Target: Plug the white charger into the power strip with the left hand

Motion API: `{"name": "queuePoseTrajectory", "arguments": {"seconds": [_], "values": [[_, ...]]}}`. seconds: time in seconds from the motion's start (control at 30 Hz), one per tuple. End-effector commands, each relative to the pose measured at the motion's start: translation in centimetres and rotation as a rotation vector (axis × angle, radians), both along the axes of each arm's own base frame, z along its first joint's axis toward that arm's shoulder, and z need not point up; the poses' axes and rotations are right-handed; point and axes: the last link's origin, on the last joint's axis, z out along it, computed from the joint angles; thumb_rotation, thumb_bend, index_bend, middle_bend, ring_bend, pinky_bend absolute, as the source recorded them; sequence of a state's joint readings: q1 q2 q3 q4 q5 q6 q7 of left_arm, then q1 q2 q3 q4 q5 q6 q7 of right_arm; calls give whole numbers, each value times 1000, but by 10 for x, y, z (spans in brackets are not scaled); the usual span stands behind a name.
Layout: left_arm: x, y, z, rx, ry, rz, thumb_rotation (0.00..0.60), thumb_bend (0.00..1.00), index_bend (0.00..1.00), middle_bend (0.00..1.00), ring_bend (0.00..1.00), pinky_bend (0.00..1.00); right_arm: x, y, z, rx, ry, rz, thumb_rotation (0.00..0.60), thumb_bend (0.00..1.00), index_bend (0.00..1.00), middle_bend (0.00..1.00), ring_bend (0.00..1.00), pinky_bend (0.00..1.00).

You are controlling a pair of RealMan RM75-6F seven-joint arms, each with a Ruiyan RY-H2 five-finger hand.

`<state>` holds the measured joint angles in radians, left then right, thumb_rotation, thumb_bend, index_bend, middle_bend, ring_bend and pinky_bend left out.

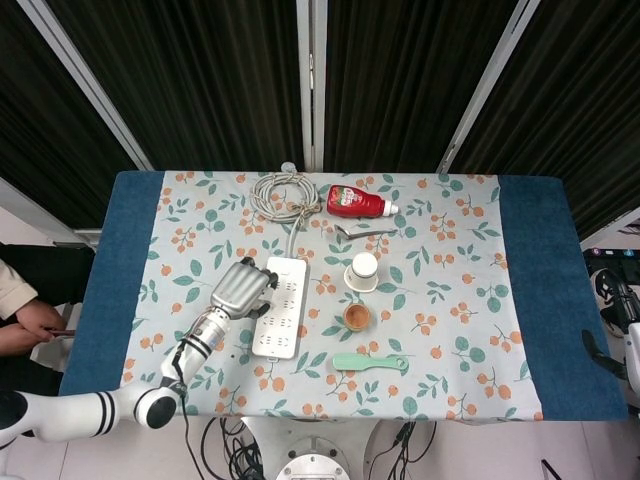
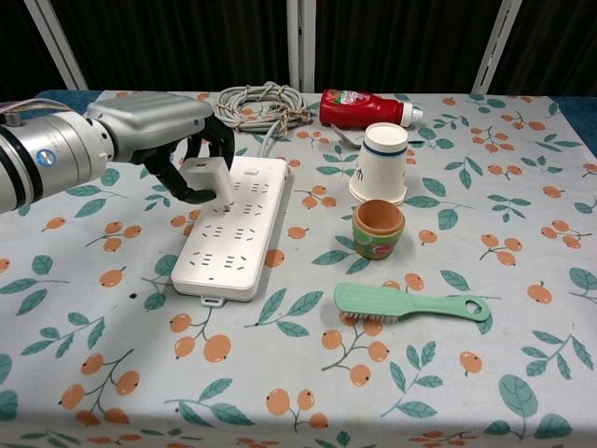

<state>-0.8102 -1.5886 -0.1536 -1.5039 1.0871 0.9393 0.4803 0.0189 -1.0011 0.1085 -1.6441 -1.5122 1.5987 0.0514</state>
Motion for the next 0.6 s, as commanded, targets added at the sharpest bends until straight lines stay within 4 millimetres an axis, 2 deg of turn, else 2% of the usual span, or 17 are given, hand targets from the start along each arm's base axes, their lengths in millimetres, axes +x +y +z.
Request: {"name": "queuePoseTrajectory", "arguments": {"seconds": [0.03, 0.6], "values": [[0, 0, -1, -2, 4, 1, 600, 451, 640, 703, 540, 267, 0, 0, 0, 0, -1, 1, 600, 255, 23, 187, 0, 34], [8, -3, -3, 6, 104, -40, 600, 451, 684, 774, 616, 252, -4, 1, 0, -5, -8, -6, 600, 255, 23, 187, 0, 34]]}}
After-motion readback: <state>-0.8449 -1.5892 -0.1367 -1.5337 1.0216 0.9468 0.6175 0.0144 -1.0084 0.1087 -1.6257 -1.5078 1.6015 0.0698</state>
